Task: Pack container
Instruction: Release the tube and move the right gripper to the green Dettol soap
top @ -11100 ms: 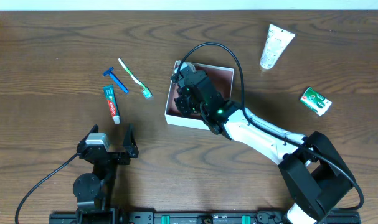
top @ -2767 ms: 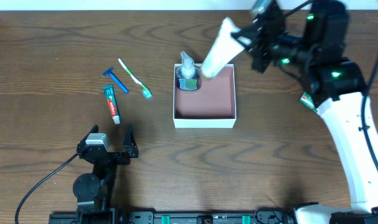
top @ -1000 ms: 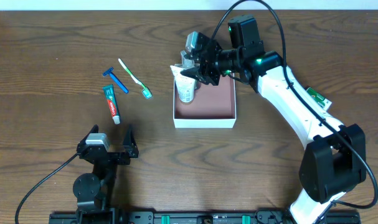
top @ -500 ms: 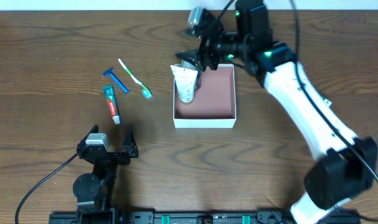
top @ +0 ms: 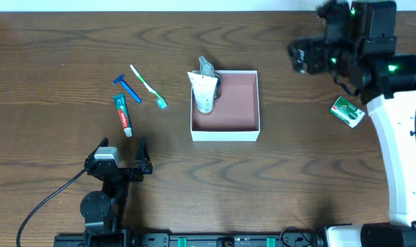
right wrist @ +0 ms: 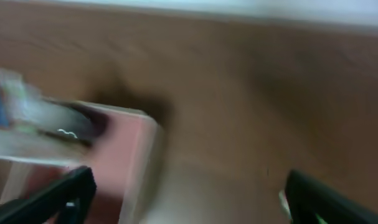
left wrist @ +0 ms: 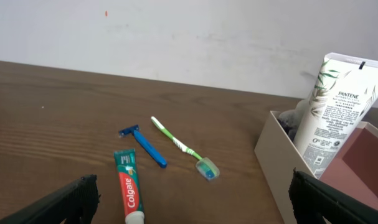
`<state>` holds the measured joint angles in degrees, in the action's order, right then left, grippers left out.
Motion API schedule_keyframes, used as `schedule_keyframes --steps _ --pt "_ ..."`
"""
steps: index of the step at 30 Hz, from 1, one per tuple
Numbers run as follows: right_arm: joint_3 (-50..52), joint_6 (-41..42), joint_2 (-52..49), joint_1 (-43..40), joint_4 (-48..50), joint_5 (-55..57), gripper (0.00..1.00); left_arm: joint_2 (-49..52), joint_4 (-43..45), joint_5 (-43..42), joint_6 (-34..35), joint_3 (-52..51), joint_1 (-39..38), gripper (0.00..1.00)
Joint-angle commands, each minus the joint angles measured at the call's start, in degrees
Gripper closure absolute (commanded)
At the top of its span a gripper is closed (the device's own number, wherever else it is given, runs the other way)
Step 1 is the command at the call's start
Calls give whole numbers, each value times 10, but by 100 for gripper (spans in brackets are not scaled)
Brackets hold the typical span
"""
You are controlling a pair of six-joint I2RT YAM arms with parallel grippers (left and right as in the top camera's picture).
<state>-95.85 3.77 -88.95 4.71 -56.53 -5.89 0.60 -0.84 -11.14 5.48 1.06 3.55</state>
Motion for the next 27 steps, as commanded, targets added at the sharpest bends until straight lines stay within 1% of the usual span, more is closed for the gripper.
schedule_keyframes --steps 1,3,6,9,10,11,13,19,22,27 --pt "2 104 -21 -40 -56 133 1 -3 -22 -2 -9 -8 0 2" --pt "11 123 -38 -68 -79 111 1 -3 -22 -2 -9 -8 0 2" --pt "38 153 -59 -102 -81 95 1 -3 -22 -2 -9 -8 0 2" --pt "87 226 -81 -133 -70 95 2 -3 -22 -2 -9 -8 0 2" --pt "102 250 -87 -139 -67 95 8 -3 -22 -2 -9 -8 0 2" --pt "121 277 -92 -145 -62 95 12 -3 -22 -2 -9 -8 0 2" --pt "157 307 -104 -151 -43 95 12 -3 -22 -2 -9 -8 0 2" --pt "232 326 -115 -160 38 109 10 -3 -22 -2 -9 -8 0 2" --pt "234 326 -115 -167 58 113 9 -3 -22 -2 -9 -8 0 2" --pt "235 324 -115 -175 71 160 3 -3 -22 -2 -9 -8 0 2"
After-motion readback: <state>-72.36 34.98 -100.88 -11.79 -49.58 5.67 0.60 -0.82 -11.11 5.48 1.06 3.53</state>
